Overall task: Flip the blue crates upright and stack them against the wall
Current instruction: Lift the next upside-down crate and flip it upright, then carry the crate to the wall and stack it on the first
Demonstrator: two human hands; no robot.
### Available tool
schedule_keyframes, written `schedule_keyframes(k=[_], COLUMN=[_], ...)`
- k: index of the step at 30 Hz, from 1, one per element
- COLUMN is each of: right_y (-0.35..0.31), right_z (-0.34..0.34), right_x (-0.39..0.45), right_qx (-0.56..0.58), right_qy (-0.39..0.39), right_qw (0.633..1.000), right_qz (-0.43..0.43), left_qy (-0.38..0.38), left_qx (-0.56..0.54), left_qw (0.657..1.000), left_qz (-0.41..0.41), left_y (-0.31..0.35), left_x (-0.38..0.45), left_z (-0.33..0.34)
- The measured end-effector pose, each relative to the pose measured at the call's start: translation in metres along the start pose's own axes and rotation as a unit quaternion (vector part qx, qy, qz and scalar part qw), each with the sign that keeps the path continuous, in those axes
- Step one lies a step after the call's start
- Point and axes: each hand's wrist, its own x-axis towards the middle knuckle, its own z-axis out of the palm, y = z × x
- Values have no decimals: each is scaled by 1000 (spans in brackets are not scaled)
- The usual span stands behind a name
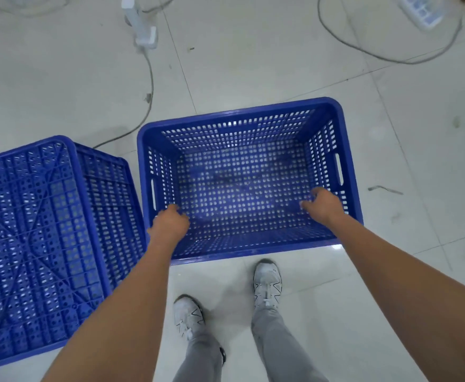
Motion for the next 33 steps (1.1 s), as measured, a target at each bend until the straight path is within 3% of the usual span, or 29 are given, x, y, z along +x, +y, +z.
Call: schedule_keyframes(k=[5, 11, 15, 24, 33], right_y=[-24, -18, -20, -24, 7], right_z=[-42, -57, -59, -45, -53], right_x=[4, 30, 51, 107, 137], right_qx=[164, 218, 182, 84, 107], right_qy=[57, 104, 137, 158, 200], right_qw=[982, 961, 958, 954, 961], right_qz=[78, 133, 178, 241, 156], left_qy=[53, 57, 85, 98, 129], left_qx=[-168, -277, -263, -241, -208], left_qw=[982, 946, 940, 943, 947], left_qz=[-70, -158, -201, -206, -208], left_y=[20, 31, 31, 22, -1], left_x=[11, 42, 62, 121, 144], left_z=[-43, -53, -58, -41, -31])
